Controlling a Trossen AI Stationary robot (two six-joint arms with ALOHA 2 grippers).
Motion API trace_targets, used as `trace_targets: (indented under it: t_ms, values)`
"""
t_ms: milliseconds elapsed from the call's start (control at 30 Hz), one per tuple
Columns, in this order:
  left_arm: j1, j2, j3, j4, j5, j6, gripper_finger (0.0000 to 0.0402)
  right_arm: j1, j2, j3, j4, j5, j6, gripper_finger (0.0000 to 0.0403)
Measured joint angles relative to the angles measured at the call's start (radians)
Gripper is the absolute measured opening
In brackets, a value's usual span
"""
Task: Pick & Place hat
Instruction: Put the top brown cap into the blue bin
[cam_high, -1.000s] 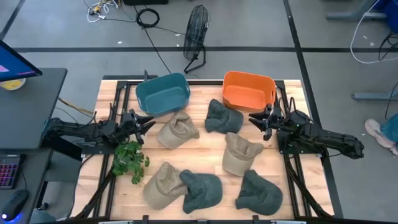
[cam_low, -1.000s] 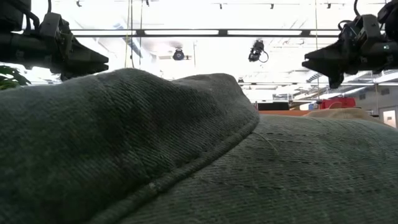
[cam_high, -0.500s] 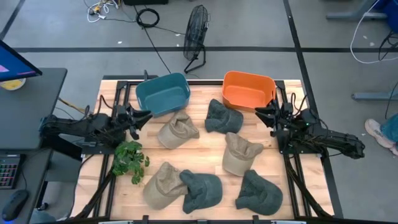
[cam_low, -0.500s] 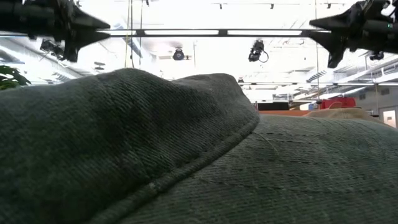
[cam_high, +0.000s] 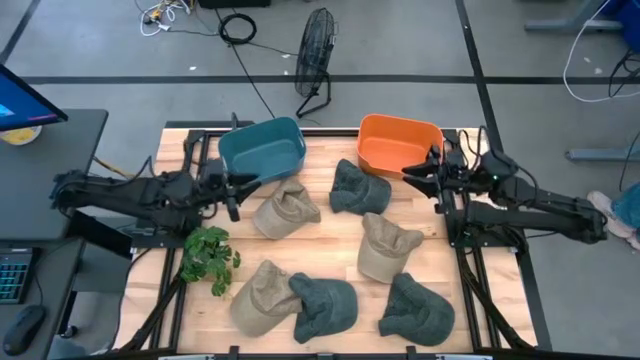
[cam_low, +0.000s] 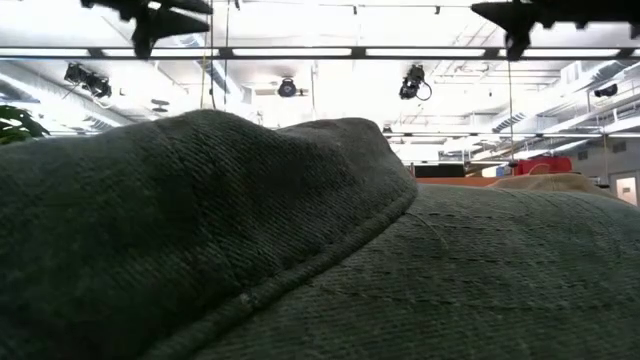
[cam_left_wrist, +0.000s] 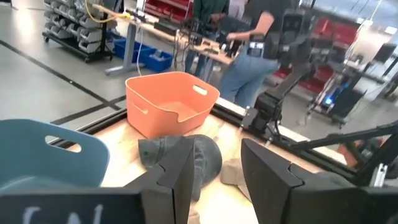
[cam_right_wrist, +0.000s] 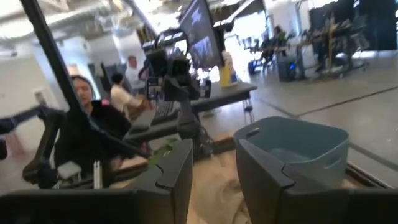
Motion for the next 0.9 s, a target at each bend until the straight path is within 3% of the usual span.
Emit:
trace_targets:
  t_ms: [200,300,600,900]
  values:
    - [0.008,0.198,0.203,-0.245,0.004,0.013,0.0141,0.000,0.159,0.130,-0.006,0.006,-0.135,0.0125]
    - [0.036,0.275,0.285,-0.352,0.062,0.005,0.0160,0.000,0.208,0.161,-0.043,0.030,-0.156,0.0125]
    - [0.133,0.496,0.416,-0.367,0.245,0.090,0.0234,0.000,0.278,0.180,-0.097,0.026,-0.151,0.0177]
    - [0.239,0.688,0.426,-0.418,0.392,0.191,0.0232,0.000,0.299,0.180,-0.100,0.026,-0.159,0.0237]
